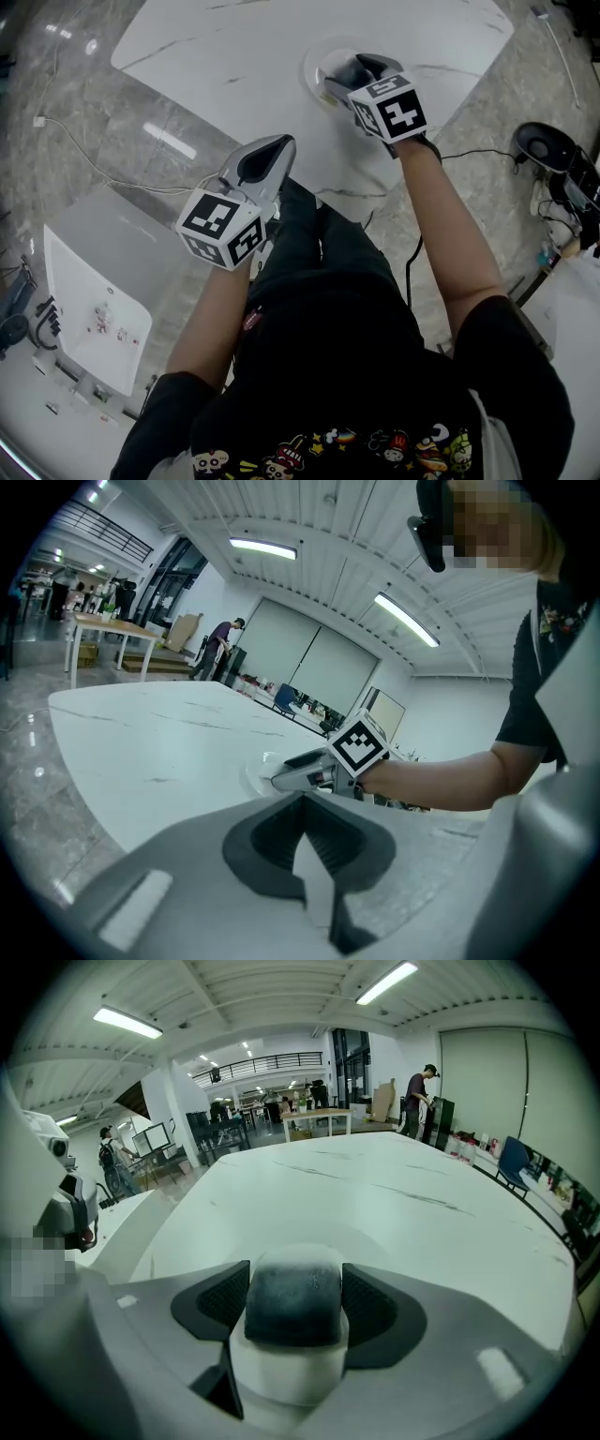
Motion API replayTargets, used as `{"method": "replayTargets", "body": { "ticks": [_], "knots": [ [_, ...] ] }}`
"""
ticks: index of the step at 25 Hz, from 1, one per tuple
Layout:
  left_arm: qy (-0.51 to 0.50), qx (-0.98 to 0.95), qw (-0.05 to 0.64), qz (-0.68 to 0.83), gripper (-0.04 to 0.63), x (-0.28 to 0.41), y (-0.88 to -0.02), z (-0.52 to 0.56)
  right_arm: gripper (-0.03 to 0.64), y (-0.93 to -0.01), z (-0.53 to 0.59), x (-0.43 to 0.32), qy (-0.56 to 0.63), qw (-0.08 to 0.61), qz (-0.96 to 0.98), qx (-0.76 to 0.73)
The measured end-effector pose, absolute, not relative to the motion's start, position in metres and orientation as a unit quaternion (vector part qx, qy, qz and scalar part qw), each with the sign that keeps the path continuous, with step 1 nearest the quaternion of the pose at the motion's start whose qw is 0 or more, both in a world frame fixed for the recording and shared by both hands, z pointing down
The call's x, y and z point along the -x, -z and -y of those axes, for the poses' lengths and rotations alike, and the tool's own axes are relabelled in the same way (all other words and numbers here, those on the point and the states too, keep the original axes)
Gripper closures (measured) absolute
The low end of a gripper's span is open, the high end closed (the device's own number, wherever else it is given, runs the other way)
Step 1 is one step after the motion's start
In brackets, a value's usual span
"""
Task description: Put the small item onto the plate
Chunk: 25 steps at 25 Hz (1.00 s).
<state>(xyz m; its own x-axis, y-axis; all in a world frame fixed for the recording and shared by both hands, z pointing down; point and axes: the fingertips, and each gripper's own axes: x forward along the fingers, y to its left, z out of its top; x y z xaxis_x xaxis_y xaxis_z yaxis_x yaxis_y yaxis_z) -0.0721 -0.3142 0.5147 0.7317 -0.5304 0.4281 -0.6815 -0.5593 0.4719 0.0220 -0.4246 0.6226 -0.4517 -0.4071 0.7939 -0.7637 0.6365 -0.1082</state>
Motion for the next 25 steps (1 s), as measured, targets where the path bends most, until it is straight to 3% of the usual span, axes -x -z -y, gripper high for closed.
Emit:
{"method": "replayTargets", "body": {
  "ticks": [25],
  "knots": [
    [-0.144, -0.881, 0.285, 0.35, 0.594, 0.089, -0.489, 0.335, 0.284, -0.612, 0.422, -0.034, -0.241, 0.356, 0.817, -0.384]
  ]
}}
